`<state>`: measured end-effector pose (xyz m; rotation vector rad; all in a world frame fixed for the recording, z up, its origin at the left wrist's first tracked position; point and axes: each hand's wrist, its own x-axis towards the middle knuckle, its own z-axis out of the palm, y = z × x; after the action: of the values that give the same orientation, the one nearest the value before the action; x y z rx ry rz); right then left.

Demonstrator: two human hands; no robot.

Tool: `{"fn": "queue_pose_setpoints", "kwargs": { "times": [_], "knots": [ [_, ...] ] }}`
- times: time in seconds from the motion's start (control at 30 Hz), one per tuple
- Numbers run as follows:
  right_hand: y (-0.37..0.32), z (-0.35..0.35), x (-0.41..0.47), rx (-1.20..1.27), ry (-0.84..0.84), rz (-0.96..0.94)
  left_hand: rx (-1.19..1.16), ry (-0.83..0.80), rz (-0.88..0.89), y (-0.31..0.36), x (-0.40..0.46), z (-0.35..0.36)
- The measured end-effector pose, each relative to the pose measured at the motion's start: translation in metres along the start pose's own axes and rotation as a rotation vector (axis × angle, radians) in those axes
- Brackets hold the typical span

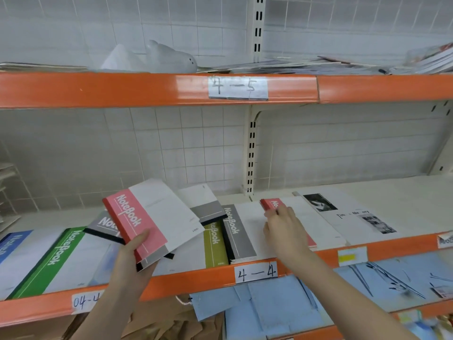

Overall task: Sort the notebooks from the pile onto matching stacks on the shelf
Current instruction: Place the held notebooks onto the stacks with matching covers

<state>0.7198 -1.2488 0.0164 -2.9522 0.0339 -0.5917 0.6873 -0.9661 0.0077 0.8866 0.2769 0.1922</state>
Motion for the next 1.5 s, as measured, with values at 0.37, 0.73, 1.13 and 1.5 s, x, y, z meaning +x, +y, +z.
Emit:
{"fn": "queue_pose_setpoints", "kwargs": {
  "times": [0.37, 0.73, 1.13, 1.5],
  "knots": [
    [-0.029, 0.038, -0.017, 0.083, -0.164, -0.222, 0.065, -0.157, -0.076, 0.003, 0.004, -0.009],
    [-0.04, 0.017, -0.005, 0.357, -0.078, -0.018, 0.071, -0.229, -0.123, 0.007, 0.007, -0.01],
    [-0.049, -0.021, 0.014, 1.197, -0.123, 0.379, 0.073, -0.271, -0.165, 0.007, 0.005, -0.004],
    [-0.012, -0.013, -0.009, 1.078, 0.051, 0.664, 0.061, -0.145, -0.068, 0.006, 0.018, -0.016]
  ]
}}
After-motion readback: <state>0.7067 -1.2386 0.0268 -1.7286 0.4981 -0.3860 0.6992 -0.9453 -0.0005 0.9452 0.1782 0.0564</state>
